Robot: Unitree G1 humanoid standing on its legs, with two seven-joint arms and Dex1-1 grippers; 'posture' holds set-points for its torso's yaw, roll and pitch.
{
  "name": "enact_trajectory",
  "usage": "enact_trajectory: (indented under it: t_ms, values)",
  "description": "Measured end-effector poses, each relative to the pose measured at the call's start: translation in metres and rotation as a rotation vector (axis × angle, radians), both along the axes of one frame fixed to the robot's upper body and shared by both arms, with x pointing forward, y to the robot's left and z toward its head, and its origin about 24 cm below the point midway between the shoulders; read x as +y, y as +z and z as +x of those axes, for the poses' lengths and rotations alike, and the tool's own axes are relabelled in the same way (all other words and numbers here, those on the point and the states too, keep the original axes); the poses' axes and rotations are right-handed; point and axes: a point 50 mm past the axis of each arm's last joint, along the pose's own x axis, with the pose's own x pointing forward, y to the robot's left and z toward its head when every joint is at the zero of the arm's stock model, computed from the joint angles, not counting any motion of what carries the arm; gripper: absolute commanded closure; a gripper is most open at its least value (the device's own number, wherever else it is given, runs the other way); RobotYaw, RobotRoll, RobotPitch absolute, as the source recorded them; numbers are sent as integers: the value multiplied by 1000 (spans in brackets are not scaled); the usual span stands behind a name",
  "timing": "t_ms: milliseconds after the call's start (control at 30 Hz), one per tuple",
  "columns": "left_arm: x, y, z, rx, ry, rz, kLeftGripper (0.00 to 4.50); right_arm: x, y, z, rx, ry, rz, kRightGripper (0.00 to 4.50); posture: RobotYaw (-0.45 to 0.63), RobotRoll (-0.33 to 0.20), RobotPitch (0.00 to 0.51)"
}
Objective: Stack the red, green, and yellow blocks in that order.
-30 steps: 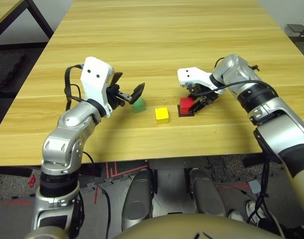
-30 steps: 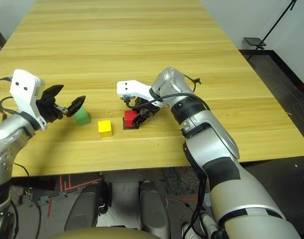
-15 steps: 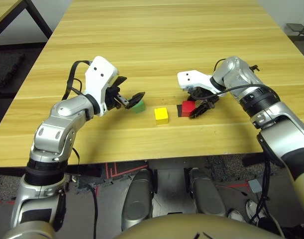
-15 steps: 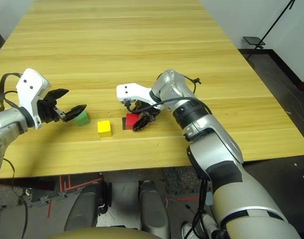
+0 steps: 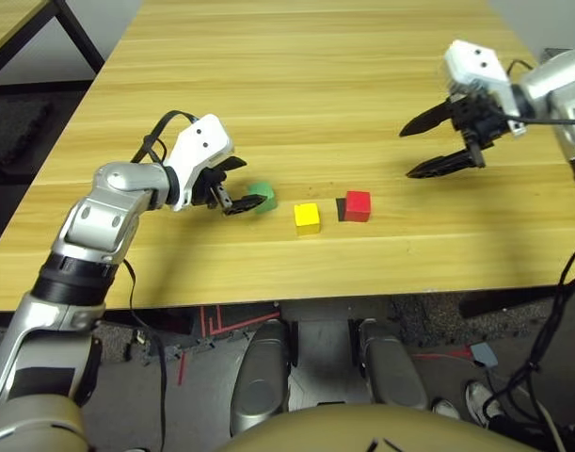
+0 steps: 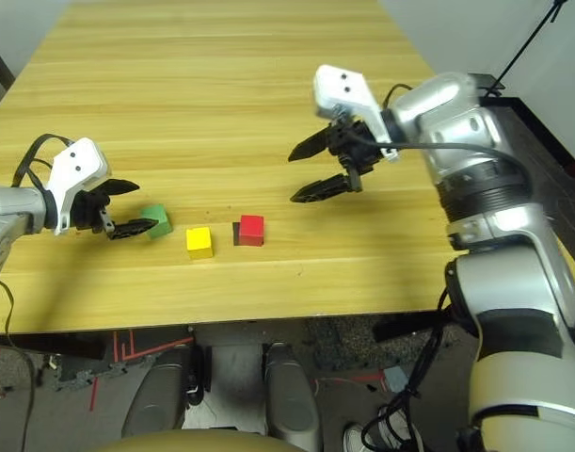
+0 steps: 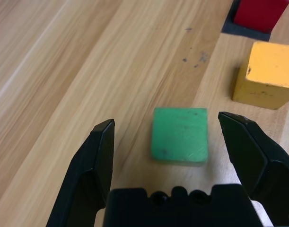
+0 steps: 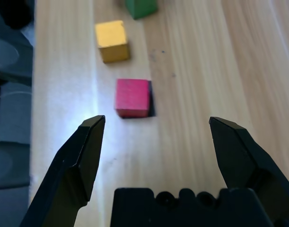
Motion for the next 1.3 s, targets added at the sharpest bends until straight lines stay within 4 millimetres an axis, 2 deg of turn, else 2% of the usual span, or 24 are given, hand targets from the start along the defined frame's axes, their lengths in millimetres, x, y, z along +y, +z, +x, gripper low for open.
enact_trajectory:
  t_ms: [100, 333, 433, 533, 567, 600, 633, 833, 933, 1100, 1233, 1300]
  values:
    - [2, -7, 6, 16, 7, 19, 0, 2, -5, -6, 20, -18, 30, 63, 310, -208, 44]
    - [2, -19, 12, 50, 16, 47, 0, 4, -4, -11, 7, -57, 65, 63, 302, -197, 52]
    - [-3, -21, 14, 58, 9, 27, 521, 7, -6, -10, 7, -64, 81, 0, 300, -192, 55]
    - [-9, -25, 14, 71, -2, 10, 1589, 8, -7, -9, 3, -74, 96, 0, 297, -186, 57]
    - [-9, -25, 14, 74, -4, 10, 1801, 8, -7, -9, 4, -78, 101, 0, 297, -184, 58]
    - [-10, -25, 13, 92, -7, 7, 2345, 7, -8, -9, 4, -90, 110, 0, 297, -182, 58]
    - [-10, -25, 13, 97, -8, 6, 2463, 6, -9, -9, 3, -95, 113, 0, 298, -181, 59]
    - [-18, -18, 12, 133, -24, -6, 2468, -5, -19, -10, 31, -137, 115, 0, 298, -172, 66]
    - [-26, 3, 18, 103, -41, -11, 2468, -18, -27, -12, 59, -182, 110, 0, 295, -163, 72]
    - [-55, 36, 23, 44, -141, -60, 2468, -34, -37, -19, 88, -230, 107, 0, 275, -145, 76]
    - [-86, 48, 24, 37, -255, -84, 2468, -37, -51, -26, 129, -248, 103, 0, 248, -128, 77]
    - [-101, 50, 24, 35, -312, -91, 2468, -35, -51, -28, 133, -243, 113, 0, 219, -115, 73]
